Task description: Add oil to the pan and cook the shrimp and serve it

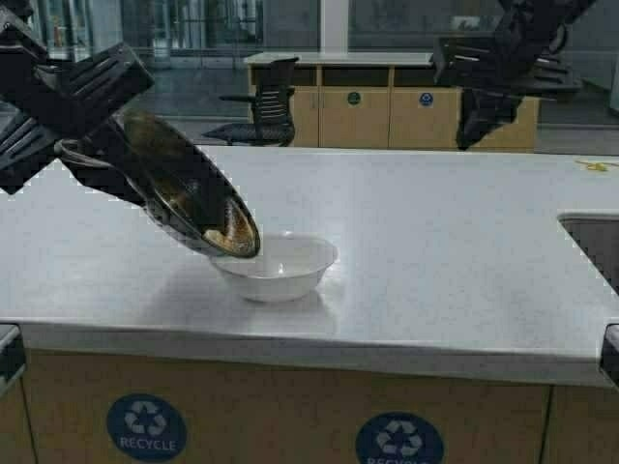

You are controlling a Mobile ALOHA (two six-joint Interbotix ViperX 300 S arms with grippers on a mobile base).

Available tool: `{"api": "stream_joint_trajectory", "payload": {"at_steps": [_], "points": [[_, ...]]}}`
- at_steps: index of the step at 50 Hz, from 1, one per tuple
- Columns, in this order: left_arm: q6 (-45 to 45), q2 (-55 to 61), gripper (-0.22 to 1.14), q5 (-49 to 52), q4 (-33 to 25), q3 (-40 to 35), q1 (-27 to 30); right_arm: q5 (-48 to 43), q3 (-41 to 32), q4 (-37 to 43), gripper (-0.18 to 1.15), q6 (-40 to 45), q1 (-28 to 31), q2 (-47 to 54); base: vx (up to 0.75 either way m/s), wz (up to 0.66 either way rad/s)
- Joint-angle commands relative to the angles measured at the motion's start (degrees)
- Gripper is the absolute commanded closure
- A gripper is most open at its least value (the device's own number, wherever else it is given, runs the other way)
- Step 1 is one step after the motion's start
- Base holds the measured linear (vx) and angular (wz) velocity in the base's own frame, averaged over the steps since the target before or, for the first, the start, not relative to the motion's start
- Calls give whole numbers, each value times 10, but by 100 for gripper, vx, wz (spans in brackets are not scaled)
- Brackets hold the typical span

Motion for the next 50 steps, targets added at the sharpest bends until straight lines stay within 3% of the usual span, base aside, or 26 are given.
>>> {"api": "stream_joint_trajectory", "payload": {"at_steps": [1, 50], "points": [[26, 0, 88, -10, -1, -40, -2, -7, -11, 1, 91, 0, 0, -6, 0, 0], [178, 112, 88, -58, -73, -111, -2, -12, -11, 2, 91, 1, 0, -6, 0, 0]]}}
